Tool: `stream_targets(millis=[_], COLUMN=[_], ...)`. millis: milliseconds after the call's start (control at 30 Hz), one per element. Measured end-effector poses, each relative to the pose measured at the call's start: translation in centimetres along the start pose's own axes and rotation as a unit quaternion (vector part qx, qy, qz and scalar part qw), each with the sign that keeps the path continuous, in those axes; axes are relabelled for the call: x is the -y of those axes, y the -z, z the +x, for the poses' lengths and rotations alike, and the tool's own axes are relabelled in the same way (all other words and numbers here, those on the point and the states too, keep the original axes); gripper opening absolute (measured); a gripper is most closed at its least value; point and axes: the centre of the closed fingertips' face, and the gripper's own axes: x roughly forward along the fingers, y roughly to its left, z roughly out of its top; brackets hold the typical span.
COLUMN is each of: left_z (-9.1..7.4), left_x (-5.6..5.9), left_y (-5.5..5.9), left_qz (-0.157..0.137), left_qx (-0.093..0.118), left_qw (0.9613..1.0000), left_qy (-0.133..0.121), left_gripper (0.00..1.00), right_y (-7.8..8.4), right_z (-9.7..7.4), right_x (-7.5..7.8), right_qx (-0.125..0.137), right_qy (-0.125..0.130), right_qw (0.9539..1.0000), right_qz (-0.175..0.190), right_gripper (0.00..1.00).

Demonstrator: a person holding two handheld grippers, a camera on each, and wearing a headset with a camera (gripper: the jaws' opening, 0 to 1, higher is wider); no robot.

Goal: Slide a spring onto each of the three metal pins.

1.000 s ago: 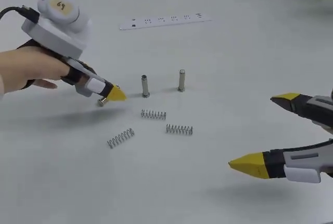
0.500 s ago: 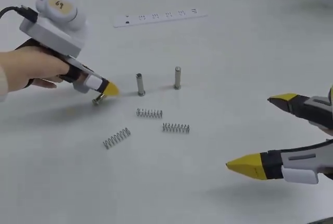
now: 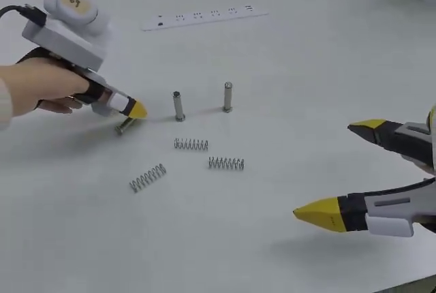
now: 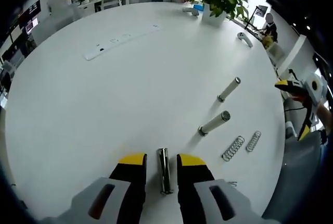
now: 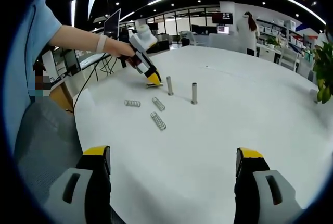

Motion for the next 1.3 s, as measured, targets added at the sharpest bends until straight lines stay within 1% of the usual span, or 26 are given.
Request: stream_targets(millis=[167,200,367,767,967,1000,1100,1300], left_z=[0.24,0.32,0.50,0.73,0.86,0.89,0.93,0.93], left_x=[-0.14,-0.12,-0.07,-0.14,-0.20,-0.28,-0.18,-0.49], left_y=[0.03,0.00,0.09,-0.09,-0.10,-0.07,-0.08,0.02], left_qz=[0.000,-0.004,-0.009,-0.013,-0.001,0.007,0.020,0.011], left_qx=[-0.003,-0.003,-0.006,-0.012,-0.021,-0.025,-0.030,-0.029], left_qw=[1.0000,1.0000,0.9999,0.9998,0.9996,0.9993,0.9989,0.9991], left_qy=[-0.003,-0.002,0.000,-0.007,-0.019,-0.025,-0.029,-0.030], left_gripper=[0.09,0.08,0.07,0.03,0.01,0.00,0.00,0.00], right_y=[0.15,0.21,0.33,0.40,0.47,0.47,0.47,0.36], right_z=[-0.06,-0.07,-0.09,0.00,0.00,0.01,0.04,0.23], right_x=[-0.04,-0.02,0.01,-0.18,-0.25,-0.27,-0.30,-0.53], right_qx=[-0.001,-0.002,-0.003,-0.005,-0.006,-0.006,-0.006,-0.004], right_qy=[0.000,0.000,0.001,-0.001,-0.002,-0.002,-0.002,-0.004], right_qw=[1.0000,1.0000,1.0000,1.0000,1.0000,1.0000,1.0000,1.0000], right_qz=[0.001,0.002,0.002,0.000,-0.003,-0.003,-0.003,-0.003], right_gripper=[0.99,0.99,0.99,0.99,0.99,0.99,0.99,0.99])
